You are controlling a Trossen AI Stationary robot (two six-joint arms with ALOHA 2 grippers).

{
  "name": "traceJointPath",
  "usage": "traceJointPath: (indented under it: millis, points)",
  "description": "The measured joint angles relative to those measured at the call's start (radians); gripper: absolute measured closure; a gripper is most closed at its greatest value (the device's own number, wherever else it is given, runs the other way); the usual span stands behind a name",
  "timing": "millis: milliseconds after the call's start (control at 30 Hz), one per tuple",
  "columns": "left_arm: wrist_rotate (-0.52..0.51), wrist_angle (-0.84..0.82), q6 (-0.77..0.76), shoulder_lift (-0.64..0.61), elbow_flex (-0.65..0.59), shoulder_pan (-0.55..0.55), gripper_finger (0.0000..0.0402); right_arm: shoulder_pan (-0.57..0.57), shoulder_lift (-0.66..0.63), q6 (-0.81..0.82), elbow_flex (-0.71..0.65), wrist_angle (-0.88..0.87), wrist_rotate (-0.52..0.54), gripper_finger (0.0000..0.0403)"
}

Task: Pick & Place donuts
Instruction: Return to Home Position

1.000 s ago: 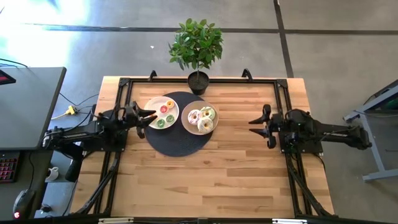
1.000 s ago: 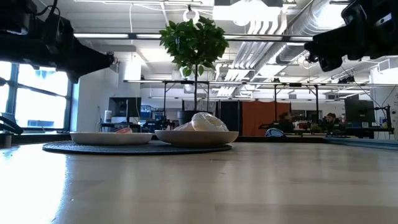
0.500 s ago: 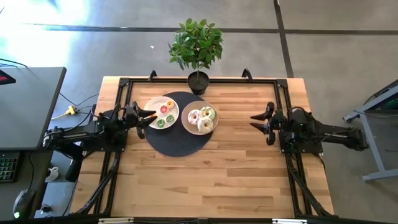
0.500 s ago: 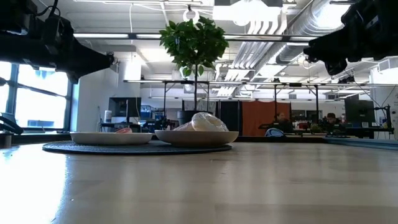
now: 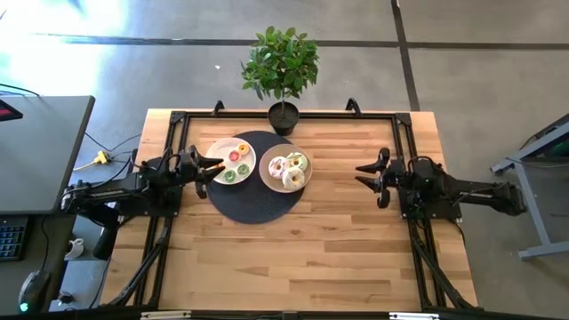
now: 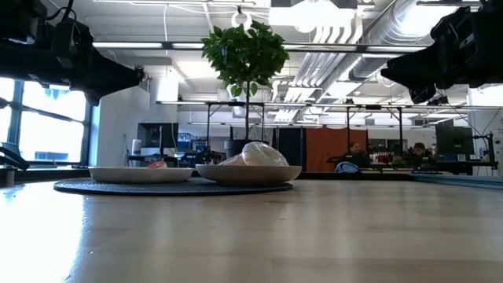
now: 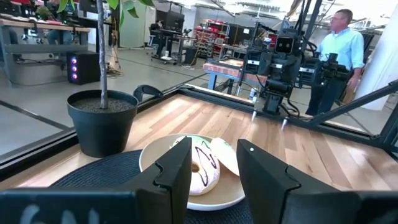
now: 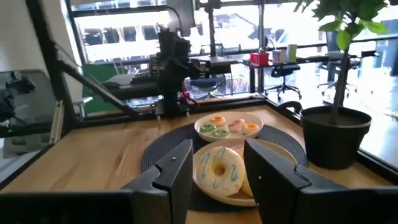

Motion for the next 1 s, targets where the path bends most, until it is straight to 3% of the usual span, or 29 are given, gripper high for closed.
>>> traceJointPath:
  millis: [167, 333, 1000]
  points:
    - [0.000, 0.000, 0.000, 0.000, 0.000, 0.000, 0.0275, 0.000, -0.001, -0.030, 0.000, -0.030, -0.009, 0.0263]
    - [0.000, 0.000, 0.000, 0.000, 0.000, 0.000, 0.0275, 0.000, 0.000, -0.034, 0.001, -0.152, 0.066, 0.0263]
    - [-0.001, -0.001, 0.000, 0.000, 0.000, 0.000, 0.0275, 0.000, 0.026, -0.033, 0.001, -0.145, 0.070, 0.0263]
